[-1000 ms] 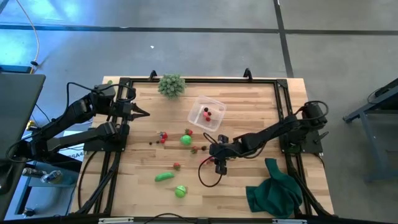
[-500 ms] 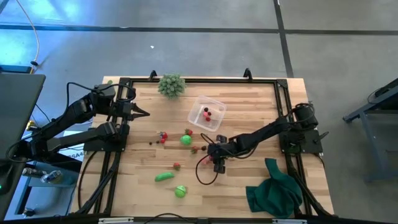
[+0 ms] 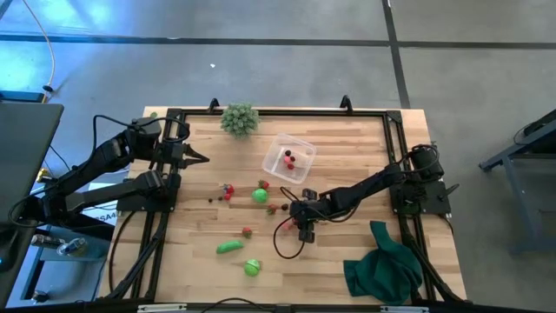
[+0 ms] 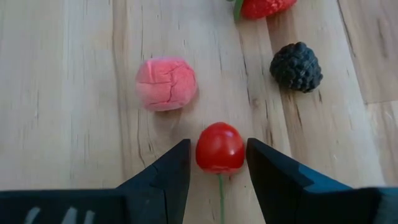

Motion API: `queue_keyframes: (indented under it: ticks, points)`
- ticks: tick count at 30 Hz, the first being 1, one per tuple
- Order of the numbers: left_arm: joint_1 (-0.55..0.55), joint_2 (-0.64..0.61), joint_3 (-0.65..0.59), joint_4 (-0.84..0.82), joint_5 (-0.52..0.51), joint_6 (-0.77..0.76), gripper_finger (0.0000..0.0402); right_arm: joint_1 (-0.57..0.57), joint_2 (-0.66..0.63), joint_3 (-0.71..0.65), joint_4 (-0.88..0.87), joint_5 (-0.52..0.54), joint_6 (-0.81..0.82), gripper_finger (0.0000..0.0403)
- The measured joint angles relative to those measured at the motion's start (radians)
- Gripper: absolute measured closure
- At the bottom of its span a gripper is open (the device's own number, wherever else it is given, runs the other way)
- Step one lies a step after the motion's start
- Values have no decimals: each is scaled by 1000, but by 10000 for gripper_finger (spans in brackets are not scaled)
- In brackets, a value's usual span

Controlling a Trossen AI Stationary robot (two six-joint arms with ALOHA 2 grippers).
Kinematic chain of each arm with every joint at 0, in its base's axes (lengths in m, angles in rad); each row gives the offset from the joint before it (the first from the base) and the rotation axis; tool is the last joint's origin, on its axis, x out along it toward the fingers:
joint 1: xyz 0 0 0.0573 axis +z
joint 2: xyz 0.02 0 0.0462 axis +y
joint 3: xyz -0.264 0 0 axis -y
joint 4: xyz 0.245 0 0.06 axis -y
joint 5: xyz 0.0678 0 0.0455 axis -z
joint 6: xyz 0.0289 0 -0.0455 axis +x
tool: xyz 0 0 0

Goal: Pick and placing Produce into tupperware
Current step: Put the red cherry into the transparent container

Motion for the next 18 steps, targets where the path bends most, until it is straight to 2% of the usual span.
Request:
queue_keyframes:
  ticks: [11,18]
  points:
    - [0,0,0,0,0,0,399,0,0,0,-2,2,7,300]
    - [0,0,0,0,0,0,399,0,0,0,3,6,8,304]
